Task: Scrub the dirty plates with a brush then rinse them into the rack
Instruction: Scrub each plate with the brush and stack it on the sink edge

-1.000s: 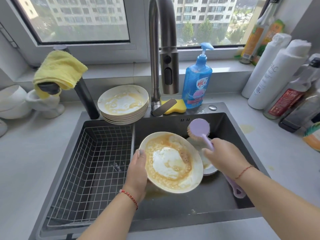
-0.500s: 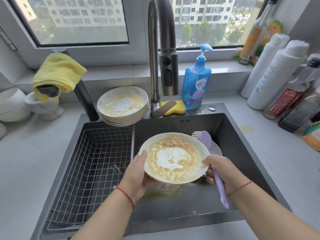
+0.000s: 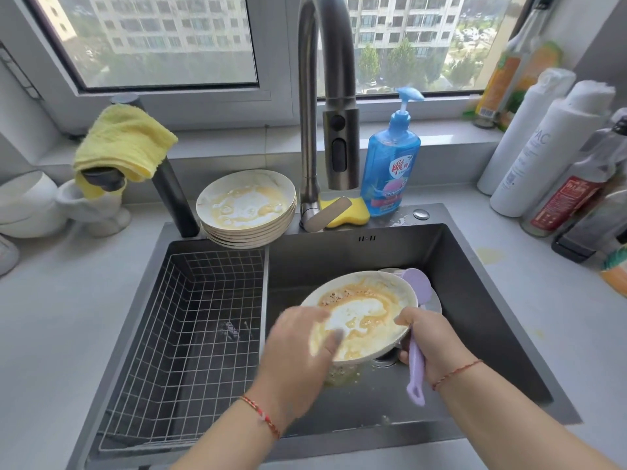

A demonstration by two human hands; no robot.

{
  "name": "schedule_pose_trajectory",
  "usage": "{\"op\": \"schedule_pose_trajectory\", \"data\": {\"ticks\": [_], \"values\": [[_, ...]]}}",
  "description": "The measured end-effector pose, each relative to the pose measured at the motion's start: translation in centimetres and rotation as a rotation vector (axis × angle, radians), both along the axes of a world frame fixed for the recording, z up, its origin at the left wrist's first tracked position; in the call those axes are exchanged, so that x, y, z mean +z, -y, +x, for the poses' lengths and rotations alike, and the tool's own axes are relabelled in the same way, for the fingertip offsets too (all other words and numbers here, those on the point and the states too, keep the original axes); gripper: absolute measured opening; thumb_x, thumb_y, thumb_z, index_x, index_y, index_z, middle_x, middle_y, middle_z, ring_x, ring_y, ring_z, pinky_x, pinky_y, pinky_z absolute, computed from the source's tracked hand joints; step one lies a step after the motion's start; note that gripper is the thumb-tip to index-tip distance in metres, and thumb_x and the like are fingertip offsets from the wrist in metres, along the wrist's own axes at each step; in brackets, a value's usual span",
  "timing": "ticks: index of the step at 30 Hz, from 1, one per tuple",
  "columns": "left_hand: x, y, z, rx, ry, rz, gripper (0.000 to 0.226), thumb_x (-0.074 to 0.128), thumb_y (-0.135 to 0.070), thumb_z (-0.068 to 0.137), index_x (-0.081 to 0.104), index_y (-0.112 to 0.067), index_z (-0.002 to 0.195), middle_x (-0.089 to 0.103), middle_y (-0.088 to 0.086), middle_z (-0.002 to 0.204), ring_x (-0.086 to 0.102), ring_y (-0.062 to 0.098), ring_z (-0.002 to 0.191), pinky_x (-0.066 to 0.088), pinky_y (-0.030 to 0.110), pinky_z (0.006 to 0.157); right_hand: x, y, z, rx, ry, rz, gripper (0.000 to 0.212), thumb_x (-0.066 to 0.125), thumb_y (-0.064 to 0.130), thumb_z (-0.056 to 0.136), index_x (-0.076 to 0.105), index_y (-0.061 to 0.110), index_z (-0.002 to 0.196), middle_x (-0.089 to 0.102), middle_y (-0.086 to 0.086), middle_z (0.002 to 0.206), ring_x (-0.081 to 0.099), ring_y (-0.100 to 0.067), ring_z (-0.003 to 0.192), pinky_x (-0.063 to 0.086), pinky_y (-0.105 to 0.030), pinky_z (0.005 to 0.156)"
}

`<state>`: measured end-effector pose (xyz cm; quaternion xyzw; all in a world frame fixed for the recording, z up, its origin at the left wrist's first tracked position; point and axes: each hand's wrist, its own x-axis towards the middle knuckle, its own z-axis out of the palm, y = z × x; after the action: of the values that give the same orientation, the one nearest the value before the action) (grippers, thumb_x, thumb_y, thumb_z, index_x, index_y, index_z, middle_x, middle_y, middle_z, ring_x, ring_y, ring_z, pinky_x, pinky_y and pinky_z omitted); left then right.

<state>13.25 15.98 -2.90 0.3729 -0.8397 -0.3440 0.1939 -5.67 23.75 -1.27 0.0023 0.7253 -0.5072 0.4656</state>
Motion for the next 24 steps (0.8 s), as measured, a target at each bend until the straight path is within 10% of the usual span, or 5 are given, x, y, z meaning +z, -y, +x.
{"op": "schedule_pose_trajectory", "data": {"ticks": [2,5,10,16,24], "values": [[-0.9,-1.2,-0.3,-0.211,0.131,-0.221,0.055,0.055,-0.063,0.072,0.062,-0.023,0.110,0.061,-0.013,0.107,0.055,0.006,0.103,0.042,0.026,0.103,0.0,0.1,0.4,0.001,0.015,0.012,0.020,0.049,0.004,0.084,0.055,0.001,0.103,0.054,-0.013,0.089,0.049,-0.024,0.069,0.040,-0.027,0.051],[-2.4,-2.0,-1.6,-0.271,0.176,-0.577,0.050,0.089,-0.029,0.043,0.058,-0.019,0.081,0.060,-0.008,0.067,0.059,0.013,0.058,0.053,0.023,0.055,0.4,0.4,1.4,0.001,0.066,0.003,0.008,0.046,0.000,0.084,0.052,0.002,0.088,0.050,-0.010,0.081,0.046,-0.022,0.063,0.037,-0.027,0.052],[-2.3,-1.7,-3.0,-0.157,0.112,-0.837,0.057,0.076,-0.004,0.043,0.037,-0.018,0.083,0.045,-0.005,0.048,0.044,0.016,0.037,0.027,0.021,0.038,0.9,0.5,2.7,0.036,0.054,-0.020,0.006,0.052,0.005,0.083,0.054,0.003,0.088,0.048,-0.010,0.087,0.046,-0.024,0.074,0.036,-0.029,0.057],[0.2,-0.2,-2.9,0.065,0.052,-0.329,0.049,0.079,-0.020,0.054,0.048,-0.021,0.092,0.058,-0.005,0.062,0.060,0.022,0.053,0.042,0.025,0.042,2.9,-0.3,1.2,0.108,-0.052,-0.113,0.030,0.052,0.042,0.094,0.058,0.013,0.104,0.073,-0.013,0.073,0.050,-0.021,0.050,0.037,-0.022,0.041],[1.7,1.3,-1.7,0.214,-0.141,0.192,0.035,0.084,-0.014,0.069,0.055,-0.021,0.087,0.059,-0.011,0.080,0.056,-0.001,0.069,0.046,0.009,0.054,5.6,-1.9,1.7,0.309,-0.182,-0.264,0.027,0.049,0.031,0.097,0.068,0.046,0.109,0.030,-0.005,0.051,0.026,-0.016,0.045,0.028,-0.024,0.042]]}}
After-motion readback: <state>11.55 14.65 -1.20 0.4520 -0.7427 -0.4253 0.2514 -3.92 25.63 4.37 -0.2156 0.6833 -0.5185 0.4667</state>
